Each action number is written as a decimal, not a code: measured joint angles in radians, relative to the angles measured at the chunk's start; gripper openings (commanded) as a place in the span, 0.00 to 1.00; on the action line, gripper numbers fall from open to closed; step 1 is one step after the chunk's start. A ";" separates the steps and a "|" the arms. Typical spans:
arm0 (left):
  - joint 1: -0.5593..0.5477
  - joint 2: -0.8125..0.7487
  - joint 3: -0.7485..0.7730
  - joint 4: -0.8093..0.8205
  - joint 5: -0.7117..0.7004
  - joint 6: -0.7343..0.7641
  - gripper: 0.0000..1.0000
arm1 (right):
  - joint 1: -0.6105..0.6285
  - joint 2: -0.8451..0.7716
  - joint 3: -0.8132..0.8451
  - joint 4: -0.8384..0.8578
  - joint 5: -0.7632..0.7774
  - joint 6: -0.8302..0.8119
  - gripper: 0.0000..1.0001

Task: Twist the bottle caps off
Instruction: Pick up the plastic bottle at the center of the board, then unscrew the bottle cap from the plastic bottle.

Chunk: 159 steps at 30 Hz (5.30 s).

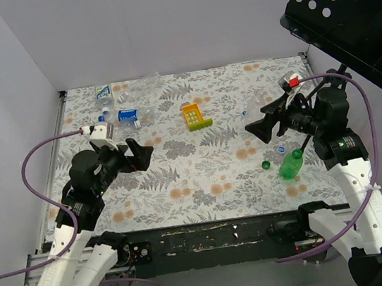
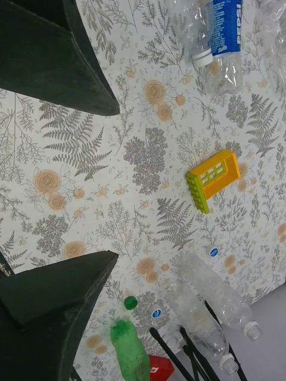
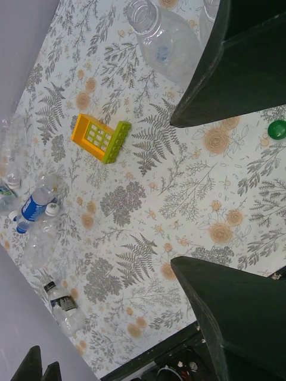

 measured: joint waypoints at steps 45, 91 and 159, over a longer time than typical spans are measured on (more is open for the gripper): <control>0.209 1.105 0.351 0.136 -0.286 0.828 0.96 | 0.000 0.124 -0.001 -0.249 -0.513 -0.800 0.97; 0.206 1.307 0.486 0.126 -0.193 0.740 0.59 | 0.000 0.167 -0.031 -0.269 -0.541 -0.861 0.97; -0.450 0.494 -0.079 0.435 0.265 0.279 0.00 | 0.439 0.558 0.281 -0.338 -0.179 -0.170 0.29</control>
